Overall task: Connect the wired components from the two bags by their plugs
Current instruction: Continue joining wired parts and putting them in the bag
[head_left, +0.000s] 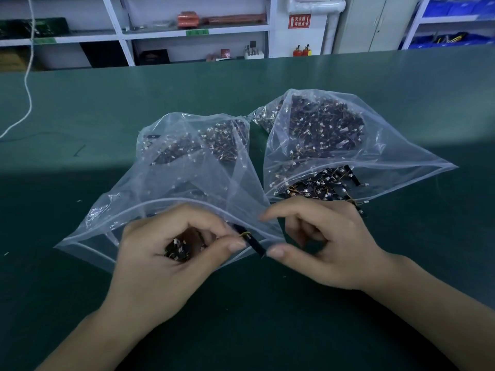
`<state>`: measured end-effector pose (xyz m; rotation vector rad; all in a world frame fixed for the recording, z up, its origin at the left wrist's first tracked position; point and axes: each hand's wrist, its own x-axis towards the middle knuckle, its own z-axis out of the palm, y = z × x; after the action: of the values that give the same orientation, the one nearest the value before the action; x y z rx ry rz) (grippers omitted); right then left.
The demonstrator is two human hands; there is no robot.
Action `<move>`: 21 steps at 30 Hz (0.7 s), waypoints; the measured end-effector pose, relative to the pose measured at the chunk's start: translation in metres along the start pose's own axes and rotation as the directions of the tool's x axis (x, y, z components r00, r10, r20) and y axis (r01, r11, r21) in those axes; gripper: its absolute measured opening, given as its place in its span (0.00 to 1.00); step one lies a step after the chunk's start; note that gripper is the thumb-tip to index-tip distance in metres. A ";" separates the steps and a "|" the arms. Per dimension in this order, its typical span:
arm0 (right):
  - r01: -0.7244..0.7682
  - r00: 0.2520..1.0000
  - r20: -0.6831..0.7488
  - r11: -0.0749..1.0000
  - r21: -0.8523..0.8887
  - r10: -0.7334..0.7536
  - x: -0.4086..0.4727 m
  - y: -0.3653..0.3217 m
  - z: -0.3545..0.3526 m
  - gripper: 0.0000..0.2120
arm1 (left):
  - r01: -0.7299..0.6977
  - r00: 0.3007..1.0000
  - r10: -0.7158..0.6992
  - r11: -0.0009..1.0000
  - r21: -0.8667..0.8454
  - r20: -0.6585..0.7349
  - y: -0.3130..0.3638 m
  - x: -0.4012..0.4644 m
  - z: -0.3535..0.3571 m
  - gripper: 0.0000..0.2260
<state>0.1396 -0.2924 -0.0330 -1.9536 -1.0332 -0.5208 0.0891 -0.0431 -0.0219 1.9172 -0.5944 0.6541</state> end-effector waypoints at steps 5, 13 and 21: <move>0.055 0.996 0.060 0.996 0.066 -0.059 0.003 -0.004 0.002 0.27 | 0.089 0.995 -0.084 0.989 -0.117 0.054 0.007 0.000 0.011 0.05; 0.117 0.993 -0.009 0.991 -0.062 -0.118 0.000 0.007 0.008 0.08 | 0.224 0.974 -0.211 0.931 -0.288 0.077 0.003 0.000 0.012 0.09; 0.056 0.997 -0.044 0.994 -0.092 -0.061 -0.001 0.006 0.008 0.08 | 0.043 0.995 -0.030 0.991 -0.129 0.100 0.005 -0.002 0.008 0.11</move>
<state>0.1438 -0.2880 -0.0409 -1.9858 -1.0563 -0.6535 0.0860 -0.0519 -0.0231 1.8405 -0.6467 0.4877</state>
